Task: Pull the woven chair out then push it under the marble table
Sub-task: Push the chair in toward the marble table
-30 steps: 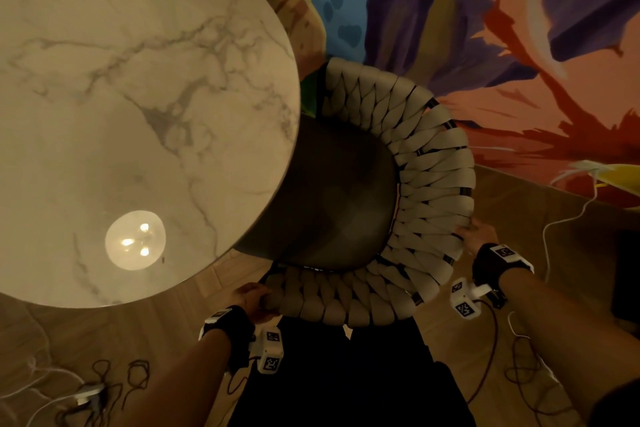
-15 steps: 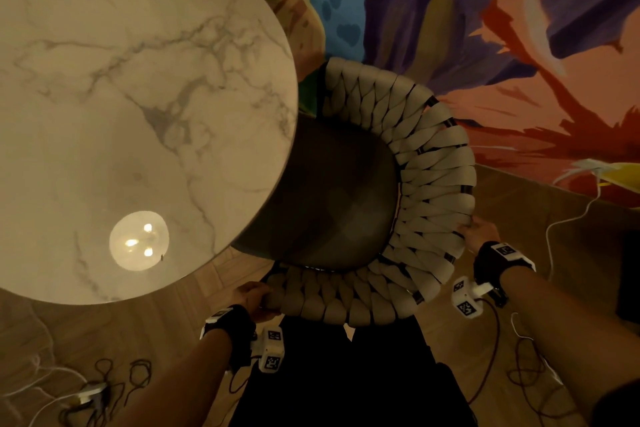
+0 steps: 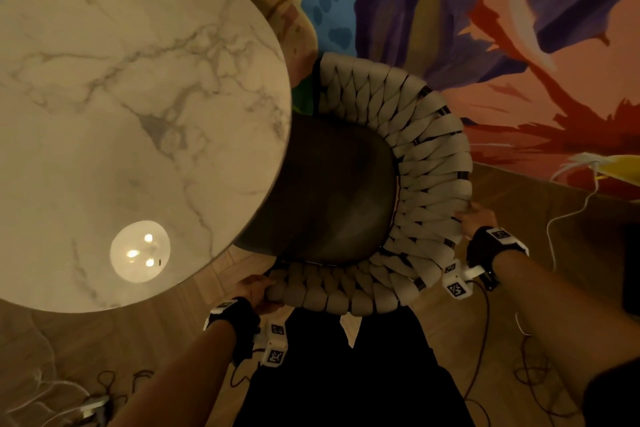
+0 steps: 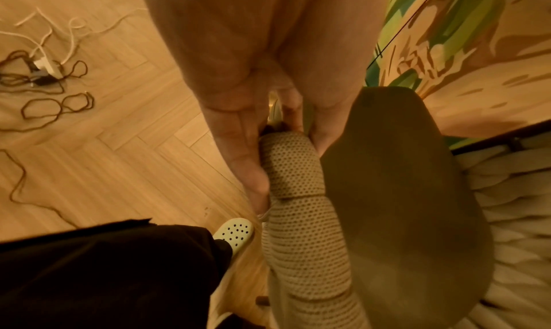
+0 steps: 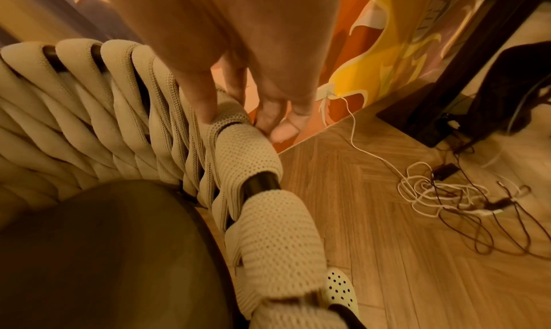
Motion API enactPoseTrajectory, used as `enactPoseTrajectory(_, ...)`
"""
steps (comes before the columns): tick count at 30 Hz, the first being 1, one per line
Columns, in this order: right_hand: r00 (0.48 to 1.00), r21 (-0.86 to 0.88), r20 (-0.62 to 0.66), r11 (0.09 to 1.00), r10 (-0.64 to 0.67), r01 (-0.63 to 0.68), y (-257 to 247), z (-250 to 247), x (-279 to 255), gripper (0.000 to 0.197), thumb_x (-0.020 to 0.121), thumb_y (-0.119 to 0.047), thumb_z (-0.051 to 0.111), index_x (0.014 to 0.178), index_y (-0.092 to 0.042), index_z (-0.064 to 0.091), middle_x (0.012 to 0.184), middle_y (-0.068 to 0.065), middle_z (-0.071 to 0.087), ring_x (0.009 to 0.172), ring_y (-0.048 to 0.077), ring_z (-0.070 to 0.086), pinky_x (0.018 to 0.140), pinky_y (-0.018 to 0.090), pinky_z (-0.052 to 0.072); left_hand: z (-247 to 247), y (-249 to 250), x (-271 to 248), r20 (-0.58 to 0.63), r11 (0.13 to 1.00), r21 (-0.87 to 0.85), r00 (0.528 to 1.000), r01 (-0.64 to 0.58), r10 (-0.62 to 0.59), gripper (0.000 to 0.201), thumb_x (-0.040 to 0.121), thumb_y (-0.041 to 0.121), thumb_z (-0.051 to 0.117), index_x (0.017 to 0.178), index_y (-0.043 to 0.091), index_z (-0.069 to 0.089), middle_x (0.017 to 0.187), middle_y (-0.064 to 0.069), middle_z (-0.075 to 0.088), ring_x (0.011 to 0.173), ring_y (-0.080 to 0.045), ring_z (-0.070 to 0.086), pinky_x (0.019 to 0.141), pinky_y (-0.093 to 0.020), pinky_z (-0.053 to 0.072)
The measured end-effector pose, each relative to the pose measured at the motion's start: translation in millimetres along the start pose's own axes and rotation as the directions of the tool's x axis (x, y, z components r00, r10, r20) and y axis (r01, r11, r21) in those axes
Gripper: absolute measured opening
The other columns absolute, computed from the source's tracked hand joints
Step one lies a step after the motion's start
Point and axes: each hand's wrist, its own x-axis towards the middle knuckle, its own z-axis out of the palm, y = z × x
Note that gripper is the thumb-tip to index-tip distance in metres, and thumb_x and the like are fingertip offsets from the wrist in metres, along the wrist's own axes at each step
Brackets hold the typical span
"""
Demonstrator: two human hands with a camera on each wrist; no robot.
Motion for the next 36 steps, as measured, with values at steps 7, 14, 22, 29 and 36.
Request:
enactPoseTrajectory(7,0.966,0.137,0.138,0.962,0.218,-0.236,56.1,4.7,-27.4,0.058,0.088,-0.042,0.061,0.135,-0.008,0.053,0.137,0.018,0.057,0.117,0.037,0.057,0.093,0.047,0.051,4.5,7.0,-10.8,0.0,1.0,-0.018,1.0,0.011,-0.011,0.049,0.09,0.008,0.057,0.137,0.003,0.045,0.139,-0.028,0.048,0.112,-0.047,0.056,0.074,-0.049,0.053)
enactPoseTrajectory(14,0.985,0.238,0.125,0.96,0.119,-0.147,40.1,9.5,-18.2,0.051,0.09,-0.024,0.062,0.137,-0.009,0.051,0.135,0.015,0.058,0.11,0.036,0.058,0.096,0.046,0.05,8.0,-6.6,-16.5,-0.07,0.996,-0.083,0.997,-0.02,0.014,0.06,0.089,0.016,0.06,0.144,0.01,0.037,0.115,-0.018,0.056,0.088,-0.031,0.062,0.062,-0.039,0.055)
enactPoseTrajectory(22,0.999,-0.04,0.02,0.999,0.029,-0.028,-3.3,-1.3,57.1,0.075,0.074,-0.042,0.069,0.139,-0.013,0.047,0.132,0.017,0.061,0.109,0.041,0.063,0.095,0.054,0.052,16.5,-3.3,-27.3,-0.016,0.992,-0.123,0.999,-0.043,0.041,0.044,0.095,0.006,0.047,0.137,-0.005,0.045,0.132,-0.026,0.055,0.074,-0.027,0.052,0.071,-0.04,0.047)
enactPoseTrajectory(29,1.0,-0.126,-0.025,0.992,-0.005,0.002,2.5,-14.1,67.3,0.06,0.075,-0.031,0.071,0.128,-0.008,0.057,0.127,0.019,0.064,0.107,0.04,0.065,0.09,0.054,0.056,23.8,-5.6,-27.3,-0.021,0.99,-0.139,1.0,-0.021,0.018,0.043,0.094,0.003,0.049,0.136,-0.004,0.045,0.143,-0.024,0.045,0.077,-0.029,0.051,0.076,-0.046,0.048)
enactPoseTrajectory(36,1.0,0.018,0.003,1.0,0.002,-0.002,12.0,-41.3,49.2,0.049,0.086,-0.013,0.064,0.134,-0.007,0.053,0.13,0.023,0.061,0.105,0.04,0.066,0.092,0.051,0.054,31.3,-9.8,-30.1,0.037,0.999,-0.043,0.999,0.0,0.002,0.024,0.094,0.006,0.051,0.118,0.005,0.051,0.091,-0.012,0.057,0.075,-0.025,0.053,0.071,-0.038,0.049)
